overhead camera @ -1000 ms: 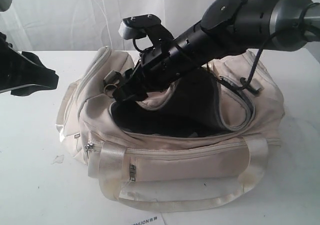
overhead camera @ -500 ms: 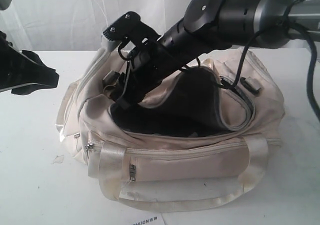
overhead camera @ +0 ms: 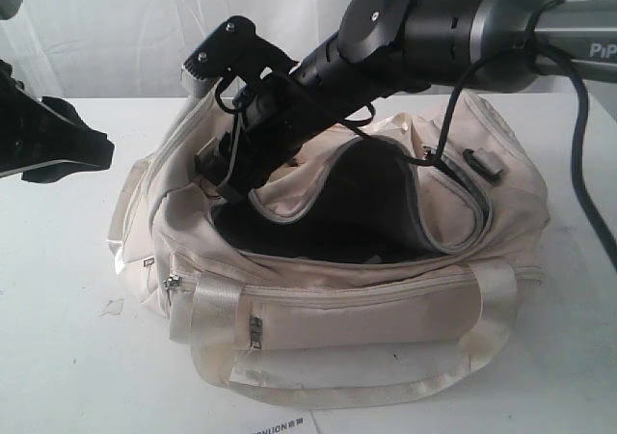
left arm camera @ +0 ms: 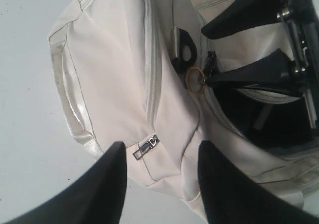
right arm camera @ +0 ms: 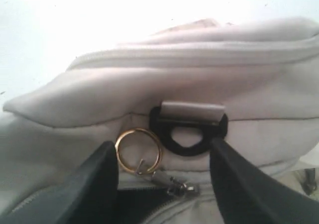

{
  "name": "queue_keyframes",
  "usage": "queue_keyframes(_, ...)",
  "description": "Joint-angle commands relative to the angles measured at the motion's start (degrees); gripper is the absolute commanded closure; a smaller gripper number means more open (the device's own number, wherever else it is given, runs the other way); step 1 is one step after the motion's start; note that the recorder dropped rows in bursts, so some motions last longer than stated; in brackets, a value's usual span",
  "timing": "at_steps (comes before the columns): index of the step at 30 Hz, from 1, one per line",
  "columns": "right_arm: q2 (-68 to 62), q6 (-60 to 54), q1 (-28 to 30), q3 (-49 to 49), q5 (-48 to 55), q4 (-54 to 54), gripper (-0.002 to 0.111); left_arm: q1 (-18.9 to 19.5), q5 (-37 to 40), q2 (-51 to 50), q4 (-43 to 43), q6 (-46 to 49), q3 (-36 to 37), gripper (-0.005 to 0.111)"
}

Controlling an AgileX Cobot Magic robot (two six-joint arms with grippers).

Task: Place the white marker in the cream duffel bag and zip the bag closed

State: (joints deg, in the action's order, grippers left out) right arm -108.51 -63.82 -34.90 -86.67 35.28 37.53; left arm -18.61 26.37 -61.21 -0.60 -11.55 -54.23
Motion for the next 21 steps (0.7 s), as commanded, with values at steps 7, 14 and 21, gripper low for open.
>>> queue_keyframes(7, -0.3, -0.6, -0.1, -1.9, 1.9, -1.4, 0.056, 0.2, -1.2, 0.6, -0.3, -0.2, 0.4, 0.057)
queue_keyframes(14, -3.2, -0.8, -2.7, -1.9, 0.9, -1.8, 0.056, 0.2, -1.1, 0.6, -0.3, -0.2, 0.4, 0.057)
queue_keyframes(21, -5.0, -0.8, -2.9, -1.9, -0.1, -2.5, 0.056, 0.2, -0.8, 0.6, -0.3, -0.2, 0.4, 0.057)
